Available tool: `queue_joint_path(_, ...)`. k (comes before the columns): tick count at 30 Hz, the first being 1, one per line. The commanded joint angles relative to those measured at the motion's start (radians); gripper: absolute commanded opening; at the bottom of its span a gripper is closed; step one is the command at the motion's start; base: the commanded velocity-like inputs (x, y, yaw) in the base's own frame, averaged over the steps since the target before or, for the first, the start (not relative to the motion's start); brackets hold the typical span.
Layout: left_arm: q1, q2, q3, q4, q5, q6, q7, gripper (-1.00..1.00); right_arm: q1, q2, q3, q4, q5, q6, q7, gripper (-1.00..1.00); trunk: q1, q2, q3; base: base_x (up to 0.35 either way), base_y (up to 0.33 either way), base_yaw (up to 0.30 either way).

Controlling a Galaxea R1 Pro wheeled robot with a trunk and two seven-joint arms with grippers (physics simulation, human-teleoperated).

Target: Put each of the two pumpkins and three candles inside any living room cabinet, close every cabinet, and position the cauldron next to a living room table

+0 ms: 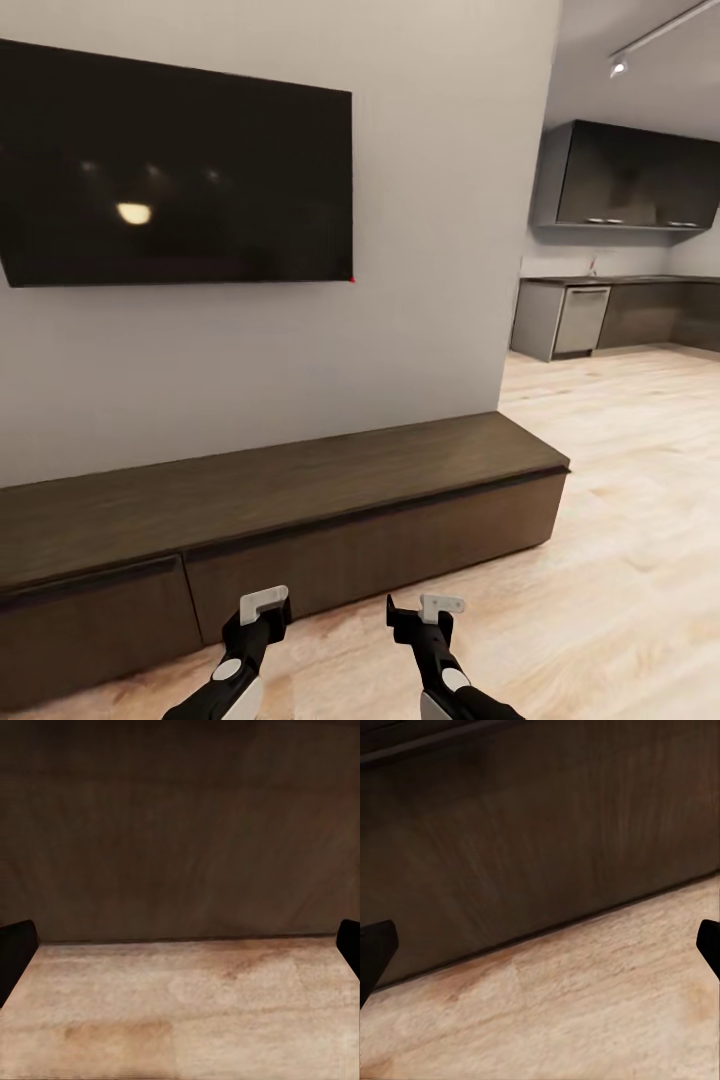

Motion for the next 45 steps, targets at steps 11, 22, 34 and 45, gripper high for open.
queue_joint_path(11, -0.001, 0.001, -0.007, 0.001, 0.003, -0.005, 0.007, 1.0, -0.001, 0.0, 0.009, 0.0, -0.005, -0.003, -0.007, 1.0, 0.0, 0.0, -0.001, 0.0, -0.164, 0.286)
queue_joint_path(22, -0.001, 0.002, -0.007, 0.001, 0.002, -0.006, 0.007, 1.0, -0.001, -0.002, 0.009, -0.002, -0.004, -0.003, -0.006, 1.0, 0.0, 0.0, -0.001, 0.043, 0.054, 0.186)
queue_joint_path(34, -0.001, 0.002, -0.006, 0.001, 0.002, -0.006, 0.007, 1.0, -0.001, -0.003, 0.009, -0.005, -0.003, -0.004, -0.003, 1.0, 0.0, 0.0, -0.001, 0.011, 0.004, 0.104)
queue_joint_path(45, -0.001, 0.002, -0.007, 0.001, 0.003, -0.006, 0.007, 1.0, -0.001, -0.003, 0.009, -0.011, -0.004, -0.004, -0.003, 1.0, 0.0, 0.0, -0.001, 0.039, 0.0, 0.005)
